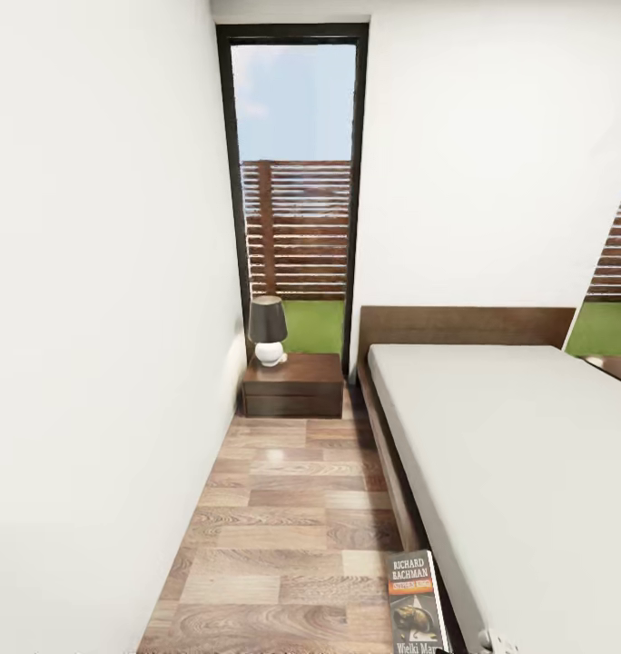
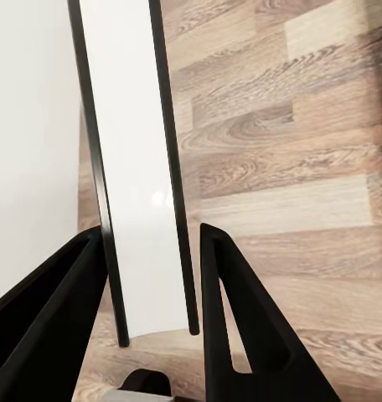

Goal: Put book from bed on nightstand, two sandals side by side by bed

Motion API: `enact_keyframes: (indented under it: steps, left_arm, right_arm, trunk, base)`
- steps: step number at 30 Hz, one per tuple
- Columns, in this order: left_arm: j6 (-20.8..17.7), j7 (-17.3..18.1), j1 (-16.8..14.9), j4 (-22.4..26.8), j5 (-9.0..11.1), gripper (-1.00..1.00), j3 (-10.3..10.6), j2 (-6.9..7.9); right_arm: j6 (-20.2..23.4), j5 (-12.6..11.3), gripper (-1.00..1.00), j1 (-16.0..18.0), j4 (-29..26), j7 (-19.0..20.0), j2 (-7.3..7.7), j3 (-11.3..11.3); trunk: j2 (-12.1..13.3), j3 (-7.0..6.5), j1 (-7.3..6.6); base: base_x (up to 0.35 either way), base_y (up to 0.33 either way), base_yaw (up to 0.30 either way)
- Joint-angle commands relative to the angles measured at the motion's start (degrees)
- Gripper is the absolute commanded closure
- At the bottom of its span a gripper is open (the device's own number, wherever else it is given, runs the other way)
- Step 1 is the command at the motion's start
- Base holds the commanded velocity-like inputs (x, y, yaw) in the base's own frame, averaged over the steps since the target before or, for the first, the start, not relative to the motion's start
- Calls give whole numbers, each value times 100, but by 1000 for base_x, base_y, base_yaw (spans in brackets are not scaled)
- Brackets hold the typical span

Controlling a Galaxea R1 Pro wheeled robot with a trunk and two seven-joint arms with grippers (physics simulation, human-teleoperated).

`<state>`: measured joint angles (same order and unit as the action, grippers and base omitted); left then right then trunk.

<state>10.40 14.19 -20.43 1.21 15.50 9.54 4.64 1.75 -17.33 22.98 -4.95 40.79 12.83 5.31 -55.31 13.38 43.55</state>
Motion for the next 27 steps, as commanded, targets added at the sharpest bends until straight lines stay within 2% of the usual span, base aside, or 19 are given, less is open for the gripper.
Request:
enact_keyframes:
  steps: [1, 12, 20, 27]
  left_arm:
    - [16, 22, -5, -7, 59, -100, 48, 1]
    - [17, 22, -5, -7, 59, -100, 48, 1]
    - [15, 22, -5, -7, 59, -100, 48, 1]
    - [14, 22, -5, -7, 59, -100, 48, 1]
  right_arm:
    - [18, 10, 100, 4, 3, 25, 0, 49]
    - [18, 10, 100, 4, 3, 24, 0, 49]
    - [14, 15, 100, 4, 3, 17, 0, 49]
    - [11, 14, 100, 4, 3, 15, 0, 49]
  trunk:
    - [-6, 17, 0]
    - [-6, 111, 0]
    - [-6, 119, 0]
    - [-6, 119, 0]
  base:
    - [0, 0, 0]
    - [0, 0, 0]
    - [2, 0, 0]
    - [191, 0, 0]
